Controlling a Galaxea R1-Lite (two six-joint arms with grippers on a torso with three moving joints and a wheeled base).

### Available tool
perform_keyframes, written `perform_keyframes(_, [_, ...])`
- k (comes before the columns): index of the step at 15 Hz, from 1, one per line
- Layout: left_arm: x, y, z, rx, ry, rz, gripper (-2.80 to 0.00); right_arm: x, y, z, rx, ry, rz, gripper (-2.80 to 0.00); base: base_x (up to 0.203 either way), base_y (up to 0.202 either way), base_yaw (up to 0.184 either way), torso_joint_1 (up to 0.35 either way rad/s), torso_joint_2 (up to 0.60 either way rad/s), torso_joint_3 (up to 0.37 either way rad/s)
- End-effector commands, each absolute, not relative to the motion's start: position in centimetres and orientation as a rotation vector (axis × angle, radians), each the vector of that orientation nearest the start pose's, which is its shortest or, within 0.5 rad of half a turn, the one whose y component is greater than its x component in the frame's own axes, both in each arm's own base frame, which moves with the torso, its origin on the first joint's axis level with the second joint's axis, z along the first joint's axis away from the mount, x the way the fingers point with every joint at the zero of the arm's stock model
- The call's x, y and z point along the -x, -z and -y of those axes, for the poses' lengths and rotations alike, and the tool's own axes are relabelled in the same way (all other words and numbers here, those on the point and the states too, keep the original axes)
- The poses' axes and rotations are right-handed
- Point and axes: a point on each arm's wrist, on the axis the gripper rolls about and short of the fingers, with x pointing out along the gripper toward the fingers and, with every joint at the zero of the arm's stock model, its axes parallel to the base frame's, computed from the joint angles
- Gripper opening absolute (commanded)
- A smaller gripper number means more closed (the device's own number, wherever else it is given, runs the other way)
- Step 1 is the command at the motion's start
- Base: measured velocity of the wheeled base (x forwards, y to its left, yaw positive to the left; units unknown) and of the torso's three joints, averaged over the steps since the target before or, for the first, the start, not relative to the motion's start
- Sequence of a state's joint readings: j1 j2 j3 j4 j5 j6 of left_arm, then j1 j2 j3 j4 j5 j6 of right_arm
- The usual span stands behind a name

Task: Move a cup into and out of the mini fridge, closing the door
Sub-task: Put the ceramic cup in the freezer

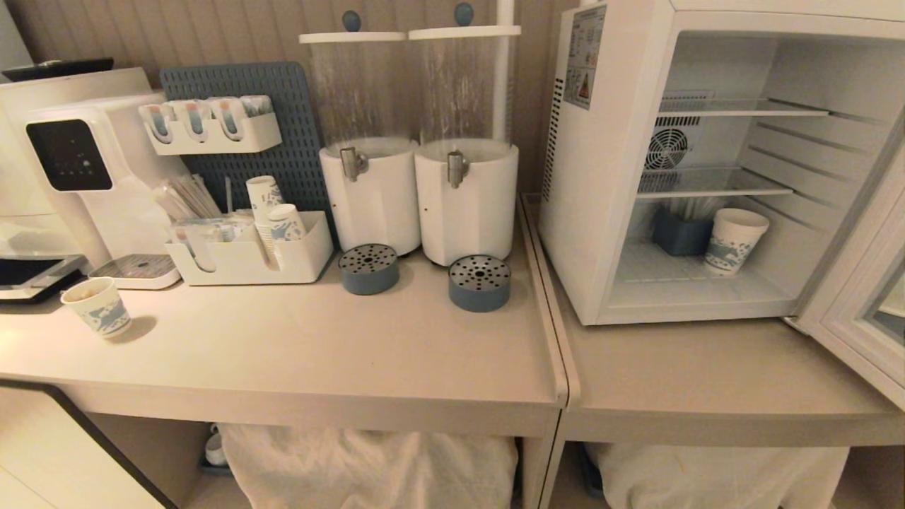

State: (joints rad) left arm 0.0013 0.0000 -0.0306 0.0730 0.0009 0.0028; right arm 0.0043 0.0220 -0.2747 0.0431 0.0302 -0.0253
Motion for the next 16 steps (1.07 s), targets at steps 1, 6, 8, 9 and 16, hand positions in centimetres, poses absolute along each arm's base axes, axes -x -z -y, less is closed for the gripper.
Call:
perform_keyframes(1, [2.5, -7.6, 0.0, -0.003, -0.003, -0.043, -2.8, 6.7, -19.8, -0.1, 0.022, -0.056, 0.256, -2.8, 0.0, 0.0, 0.0, 0.0, 0.0, 0.0])
perform_keyframes(6, [2.5, -7.7, 0.0, -0.002, -0.003, -0.041, -2.8, -4.0, -28.8, -0.3, -0.033, -0.131, -0.097, -2.8, 0.0, 0.0, 0.0, 0.0, 0.0, 0.0])
perform_keyframes(8, [2.5, -7.7, 0.0, -0.002, -0.003, -0.041, -2.8, -10.9, -29.2, -0.4, -0.049, -0.161, -0.208, -2.8, 0.0, 0.0, 0.0, 0.0, 0.0, 0.0])
perform_keyframes(9, [2.5, -7.7, 0.0, -0.002, -0.003, -0.041, -2.8, -14.1, -28.9, -0.5, -0.055, -0.175, -0.23, -2.8, 0.0, 0.0, 0.0, 0.0, 0.0, 0.0])
perform_keyframes(16, [2.5, -7.7, 0.0, -0.002, -0.003, -0.041, -2.8, -28.8, -19.6, -1.7, -0.064, -0.358, -0.254, -2.8, 0.0, 0.0, 0.0, 0.0, 0.0, 0.0])
